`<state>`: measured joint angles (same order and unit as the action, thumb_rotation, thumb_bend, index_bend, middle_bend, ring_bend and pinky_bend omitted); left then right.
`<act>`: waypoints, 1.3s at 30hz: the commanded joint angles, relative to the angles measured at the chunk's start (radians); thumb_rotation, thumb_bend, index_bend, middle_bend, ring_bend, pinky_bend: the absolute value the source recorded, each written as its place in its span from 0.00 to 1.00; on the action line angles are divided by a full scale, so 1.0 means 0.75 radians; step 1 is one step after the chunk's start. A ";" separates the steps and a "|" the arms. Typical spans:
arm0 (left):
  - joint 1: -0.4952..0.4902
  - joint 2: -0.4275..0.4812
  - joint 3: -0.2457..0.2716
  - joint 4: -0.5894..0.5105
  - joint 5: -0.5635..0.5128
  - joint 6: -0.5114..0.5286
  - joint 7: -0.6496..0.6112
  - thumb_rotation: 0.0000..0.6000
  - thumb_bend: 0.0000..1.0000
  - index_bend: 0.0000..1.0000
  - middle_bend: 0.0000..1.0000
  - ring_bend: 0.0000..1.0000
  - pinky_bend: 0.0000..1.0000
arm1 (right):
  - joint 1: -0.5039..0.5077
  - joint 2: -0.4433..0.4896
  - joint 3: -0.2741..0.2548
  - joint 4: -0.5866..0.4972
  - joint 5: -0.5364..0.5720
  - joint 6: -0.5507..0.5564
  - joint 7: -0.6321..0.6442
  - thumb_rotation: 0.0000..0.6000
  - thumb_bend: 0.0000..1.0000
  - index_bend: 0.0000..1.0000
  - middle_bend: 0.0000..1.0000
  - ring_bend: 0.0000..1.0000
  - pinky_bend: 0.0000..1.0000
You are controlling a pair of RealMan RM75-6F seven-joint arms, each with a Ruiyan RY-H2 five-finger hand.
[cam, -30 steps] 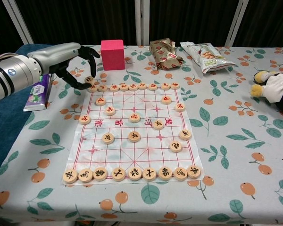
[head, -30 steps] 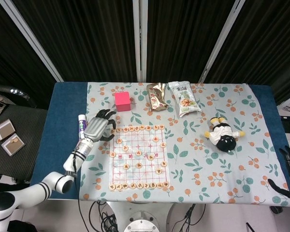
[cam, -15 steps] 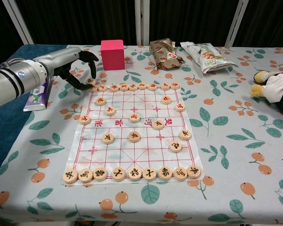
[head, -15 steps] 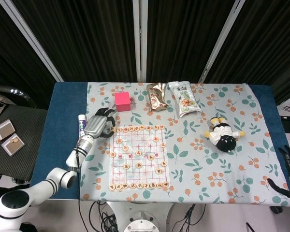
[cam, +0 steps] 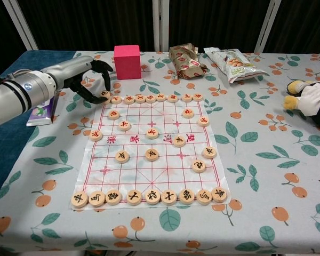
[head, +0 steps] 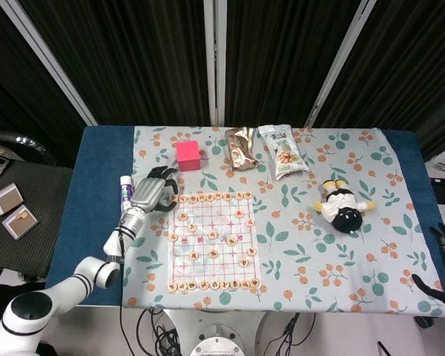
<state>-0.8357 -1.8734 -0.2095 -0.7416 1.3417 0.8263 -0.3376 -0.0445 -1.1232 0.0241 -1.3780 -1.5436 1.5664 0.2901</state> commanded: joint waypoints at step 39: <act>0.978 0.576 0.440 -0.751 0.181 1.211 0.572 1.00 0.18 0.08 0.08 0.00 0.04 | -0.056 -0.189 -0.030 0.248 -0.034 0.084 -0.030 1.00 0.09 0.00 0.00 0.00 0.00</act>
<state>-0.1927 -1.4841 0.0603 -1.3500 1.4499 1.6537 0.0593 -0.0821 -1.2573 0.0029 -1.2005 -1.5686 1.6242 0.2711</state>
